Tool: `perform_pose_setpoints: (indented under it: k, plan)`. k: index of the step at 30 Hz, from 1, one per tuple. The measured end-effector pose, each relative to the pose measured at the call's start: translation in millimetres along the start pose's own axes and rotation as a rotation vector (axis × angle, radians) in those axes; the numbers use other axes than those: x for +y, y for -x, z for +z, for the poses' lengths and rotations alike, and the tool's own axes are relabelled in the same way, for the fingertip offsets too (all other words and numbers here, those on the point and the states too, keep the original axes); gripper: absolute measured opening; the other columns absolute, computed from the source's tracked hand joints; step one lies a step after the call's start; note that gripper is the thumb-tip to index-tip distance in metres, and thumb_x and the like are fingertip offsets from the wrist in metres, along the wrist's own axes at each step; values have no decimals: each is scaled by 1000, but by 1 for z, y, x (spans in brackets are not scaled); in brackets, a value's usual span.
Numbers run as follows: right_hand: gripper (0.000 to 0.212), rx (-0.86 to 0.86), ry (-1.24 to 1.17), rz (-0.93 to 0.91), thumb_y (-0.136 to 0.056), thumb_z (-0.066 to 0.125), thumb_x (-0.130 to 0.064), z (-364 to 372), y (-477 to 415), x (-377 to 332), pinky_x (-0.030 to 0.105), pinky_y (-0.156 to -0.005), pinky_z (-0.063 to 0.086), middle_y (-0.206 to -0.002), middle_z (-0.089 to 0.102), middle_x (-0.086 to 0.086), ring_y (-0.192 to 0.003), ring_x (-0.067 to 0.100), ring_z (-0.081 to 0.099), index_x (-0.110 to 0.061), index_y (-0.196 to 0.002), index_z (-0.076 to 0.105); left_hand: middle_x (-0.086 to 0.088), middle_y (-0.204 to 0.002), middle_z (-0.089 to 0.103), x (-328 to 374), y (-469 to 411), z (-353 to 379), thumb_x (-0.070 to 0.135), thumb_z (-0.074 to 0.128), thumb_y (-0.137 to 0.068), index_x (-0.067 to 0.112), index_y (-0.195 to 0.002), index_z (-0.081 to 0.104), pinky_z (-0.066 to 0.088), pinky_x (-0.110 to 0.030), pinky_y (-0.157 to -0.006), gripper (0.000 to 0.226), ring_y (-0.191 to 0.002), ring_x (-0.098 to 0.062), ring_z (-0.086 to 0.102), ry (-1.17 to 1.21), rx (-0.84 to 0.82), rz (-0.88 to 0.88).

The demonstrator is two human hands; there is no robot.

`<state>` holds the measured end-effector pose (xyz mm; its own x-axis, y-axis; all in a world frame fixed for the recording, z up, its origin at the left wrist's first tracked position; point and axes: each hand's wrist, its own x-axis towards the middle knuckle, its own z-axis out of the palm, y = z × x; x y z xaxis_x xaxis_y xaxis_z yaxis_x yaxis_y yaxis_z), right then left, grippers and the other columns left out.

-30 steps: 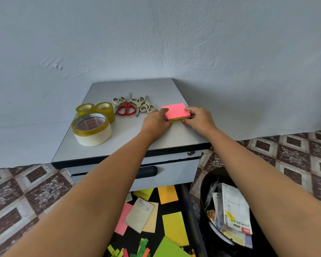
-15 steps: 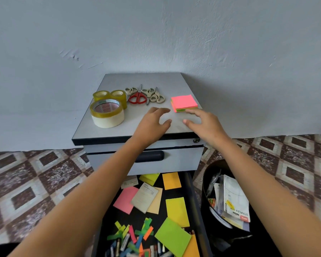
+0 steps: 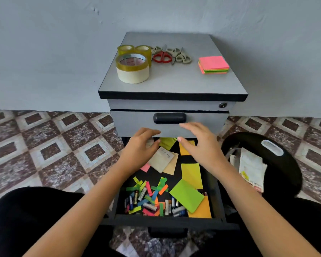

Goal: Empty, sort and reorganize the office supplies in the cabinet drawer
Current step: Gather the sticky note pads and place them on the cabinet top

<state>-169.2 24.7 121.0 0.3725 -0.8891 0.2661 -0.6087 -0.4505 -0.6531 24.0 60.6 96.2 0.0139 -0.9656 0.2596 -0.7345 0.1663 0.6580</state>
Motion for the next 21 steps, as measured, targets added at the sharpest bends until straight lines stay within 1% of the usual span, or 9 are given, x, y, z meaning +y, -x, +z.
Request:
perform_pose_setpoints:
  k: [2,4,7,10,13,16,19,21]
  plan:
    - [39,-60,-1,30,-90,62,-22,21,8,6,17,-100,27,-129,54,1,-124,15,44,-16,-128,57,-1,-111,57,-16,12,8,16,60,-90,12,-120,62,34,-10,-83,30,-95,-7,51,-12,-30,-64]
    - [39,-125,6,70,-90,62,-21,45,14,16,13,-95,26,-129,54,1,-124,16,44,-15,-128,57,-3,-113,58,-34,20,19,16,59,-90,11,-120,62,34,-12,-83,30,-98,-12,54,-22,-75,-136]
    - [40,-213,10,141,-90,62,-21,79,21,33,18,-94,30,-129,54,4,-122,19,46,-14,-129,56,-8,-118,58,-59,30,37,16,57,-91,9,-122,61,37,-17,-87,32,-105,-20,56,-17,-141,-229]
    - [40,-285,26,198,-90,61,-24,111,25,52,22,-96,31,-132,53,5,-124,20,45,-14,-129,56,-9,-123,55,-81,34,54,18,56,-92,9,-125,58,35,-16,-86,34,-109,-20,55,-22,-188,-318]
    - [40,-312,36,247,-90,61,-26,138,25,68,22,-95,32,-131,54,6,-123,21,46,-14,-128,57,-9,-128,52,-97,28,70,17,54,-92,8,-128,55,33,-14,-86,37,-114,-21,53,-39,-219,-369]
    - [40,-309,41,297,-90,61,-25,158,19,83,27,-96,34,-129,55,9,-121,25,47,-13,-128,57,-13,-132,49,-110,16,83,13,52,-91,7,-129,53,34,-22,-95,39,-119,-26,49,-63,-256,-394]
    - [41,-293,73,340,-90,61,-24,173,7,100,29,-96,35,-129,55,13,-120,29,47,-11,-128,56,-16,-136,43,-123,2,95,12,52,-91,4,-133,49,33,-31,-105,42,-123,-32,45,-110,-292,-406]
    - [42,-275,98,361,-91,60,-23,179,-4,111,32,-96,36,-131,53,15,-121,31,46,-9,-130,54,-18,-139,39,-132,-6,101,12,50,-91,3,-135,46,33,-35,-108,45,-125,-34,43,-148,-305,-406]
